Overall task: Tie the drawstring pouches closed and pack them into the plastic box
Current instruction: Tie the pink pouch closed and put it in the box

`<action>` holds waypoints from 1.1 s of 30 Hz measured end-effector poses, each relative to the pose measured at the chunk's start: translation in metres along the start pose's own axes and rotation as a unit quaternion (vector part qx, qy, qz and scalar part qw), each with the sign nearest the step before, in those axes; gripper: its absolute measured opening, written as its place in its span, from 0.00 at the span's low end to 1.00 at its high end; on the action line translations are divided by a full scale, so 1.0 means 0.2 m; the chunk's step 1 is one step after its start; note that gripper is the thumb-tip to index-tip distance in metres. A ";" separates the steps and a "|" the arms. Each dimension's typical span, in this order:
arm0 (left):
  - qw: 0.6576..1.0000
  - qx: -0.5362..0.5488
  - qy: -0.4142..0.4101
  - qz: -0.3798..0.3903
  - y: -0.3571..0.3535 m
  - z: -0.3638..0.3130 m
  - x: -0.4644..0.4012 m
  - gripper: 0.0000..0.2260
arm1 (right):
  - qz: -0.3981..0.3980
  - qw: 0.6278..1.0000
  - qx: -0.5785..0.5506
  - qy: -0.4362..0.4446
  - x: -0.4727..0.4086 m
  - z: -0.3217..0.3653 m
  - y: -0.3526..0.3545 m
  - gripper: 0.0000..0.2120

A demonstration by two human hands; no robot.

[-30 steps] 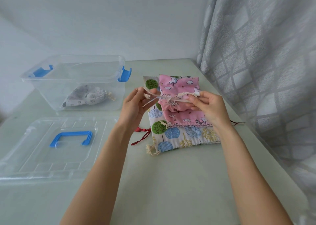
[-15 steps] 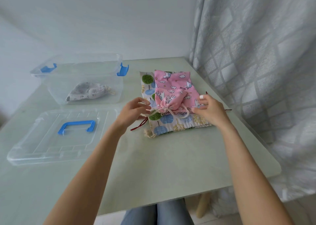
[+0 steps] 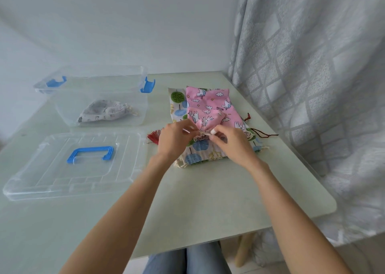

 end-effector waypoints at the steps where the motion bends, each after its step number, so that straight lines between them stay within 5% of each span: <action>1: 1.000 -0.007 -0.008 0.002 -0.01 0.00 0.00 0.03 | 0.001 1.000 -0.007 -0.003 0.01 0.00 0.01 0.05; 7: 0.998 -0.057 -0.023 0.019 -0.07 0.03 0.01 0.03 | 0.008 0.998 0.042 -0.051 0.06 -0.06 0.09 0.07; 12: 0.998 -0.034 -0.036 0.039 -0.10 0.02 0.02 0.03 | 0.073 0.988 -0.129 -0.037 0.01 -0.01 0.10 0.06; 18: 0.998 -0.021 -0.013 0.050 -0.09 0.02 0.03 0.06 | 0.060 0.925 -0.369 -0.072 -0.12 0.03 0.00 0.06; 27: 0.991 -0.051 0.010 0.124 0.14 0.16 0.05 0.06 | 0.092 0.961 -0.245 -0.087 -0.16 -0.04 -0.03 0.06; 33: 0.950 0.186 0.014 0.249 0.15 0.09 0.09 0.04 | 0.129 0.964 -0.215 -0.087 -0.16 0.00 -0.04 0.02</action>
Point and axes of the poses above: each hand's wrist, its own x-axis away from the middle knuckle, its own y-axis out of the back of the hand, z = x × y, the point moved 3 cm from there along -x, towards the middle knuckle, and after that the axes turned 7 degrees about y, right-handed, at the moved point
